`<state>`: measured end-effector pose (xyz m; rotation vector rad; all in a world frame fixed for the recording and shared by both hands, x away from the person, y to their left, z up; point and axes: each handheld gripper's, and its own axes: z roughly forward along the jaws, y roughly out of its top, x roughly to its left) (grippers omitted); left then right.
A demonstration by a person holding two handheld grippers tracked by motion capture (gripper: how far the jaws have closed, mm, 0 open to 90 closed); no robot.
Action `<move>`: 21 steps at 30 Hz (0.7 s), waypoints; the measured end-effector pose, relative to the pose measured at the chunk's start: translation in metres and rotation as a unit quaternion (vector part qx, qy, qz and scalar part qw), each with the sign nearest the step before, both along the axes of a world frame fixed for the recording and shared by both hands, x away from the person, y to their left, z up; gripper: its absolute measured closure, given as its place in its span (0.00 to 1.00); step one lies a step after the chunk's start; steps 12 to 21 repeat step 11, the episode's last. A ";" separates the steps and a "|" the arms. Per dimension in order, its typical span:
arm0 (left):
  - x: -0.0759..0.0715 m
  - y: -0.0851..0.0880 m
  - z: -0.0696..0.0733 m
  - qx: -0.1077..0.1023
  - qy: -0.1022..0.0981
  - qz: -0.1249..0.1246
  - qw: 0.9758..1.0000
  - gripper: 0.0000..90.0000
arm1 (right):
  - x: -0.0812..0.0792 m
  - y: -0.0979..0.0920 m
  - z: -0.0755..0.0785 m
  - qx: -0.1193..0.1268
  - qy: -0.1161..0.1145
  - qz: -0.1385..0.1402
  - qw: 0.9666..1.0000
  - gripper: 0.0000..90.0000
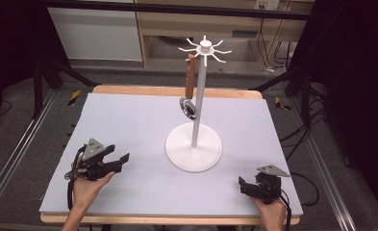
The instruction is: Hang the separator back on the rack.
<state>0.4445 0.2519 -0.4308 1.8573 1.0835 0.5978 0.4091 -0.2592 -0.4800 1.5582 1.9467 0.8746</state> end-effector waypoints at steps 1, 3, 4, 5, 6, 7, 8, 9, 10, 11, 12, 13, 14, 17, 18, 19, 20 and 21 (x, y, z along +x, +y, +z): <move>-0.001 0.003 -0.003 0.002 0.002 0.004 1.000 0.37 | 0.000 -0.001 0.000 -0.001 0.000 0.000 1.000 0.14; -0.002 0.008 -0.008 0.005 0.007 0.013 1.000 0.37 | 0.000 -0.001 0.000 0.001 0.002 -0.004 1.000 0.13; -0.002 0.011 -0.009 0.006 0.007 0.019 1.000 0.37 | 0.001 -0.002 0.000 0.000 0.002 -0.004 1.000 0.13; -0.003 0.014 -0.011 0.009 0.007 0.023 1.000 0.37 | 0.001 -0.002 0.000 -0.001 0.003 -0.006 1.000 0.13; -0.003 0.017 -0.011 0.011 0.009 0.025 1.000 0.37 | 0.001 -0.003 0.000 -0.002 0.005 -0.007 1.000 0.13; -0.003 0.020 -0.013 0.011 0.008 0.033 0.999 0.37 | 0.001 -0.003 0.000 -0.003 0.004 -0.007 1.000 0.13; -0.003 0.023 -0.014 0.007 0.010 0.036 0.999 0.37 | 0.001 -0.003 0.000 -0.004 0.003 -0.007 1.000 0.13; -0.003 0.026 -0.015 0.006 0.012 0.040 0.999 0.37 | 0.001 -0.003 0.000 -0.004 0.003 -0.007 1.000 0.13; -0.004 0.028 -0.016 0.007 0.012 0.044 0.999 0.37 | 0.000 -0.003 0.000 -0.005 0.002 -0.006 1.000 0.13; -0.003 0.030 -0.017 0.012 0.014 0.047 0.999 0.37 | 0.000 -0.003 0.000 -0.005 0.002 -0.006 1.000 0.13; -0.003 0.030 -0.017 0.012 0.014 0.047 0.999 0.37 | 0.000 -0.003 0.000 -0.005 0.002 -0.006 1.000 0.13; -0.003 0.030 -0.017 0.012 0.014 0.047 0.999 0.37 | 0.000 -0.003 0.000 -0.005 0.002 -0.006 1.000 0.13; -0.003 0.030 -0.017 0.012 0.014 0.047 0.999 0.37 | 0.000 -0.003 0.000 -0.005 0.002 -0.006 1.000 0.13; -0.003 0.030 -0.017 0.012 0.014 0.047 0.999 0.37 | 0.000 -0.003 0.000 -0.005 0.002 -0.006 1.000 0.13; -0.003 0.030 -0.017 0.012 0.014 0.047 0.999 0.37 | 0.000 -0.003 0.000 -0.005 0.002 -0.006 1.000 0.13; -0.003 0.030 -0.017 0.012 0.014 0.047 0.999 0.37 | 0.000 -0.003 0.000 -0.005 0.002 -0.006 1.000 0.13; -0.003 0.030 -0.017 0.012 0.014 0.047 0.999 0.37 | 0.000 -0.003 0.000 -0.005 0.002 -0.006 1.000 0.13; -0.003 0.030 -0.017 0.012 0.014 0.047 0.999 0.37 | 0.000 -0.003 0.000 -0.005 0.002 -0.006 1.000 0.13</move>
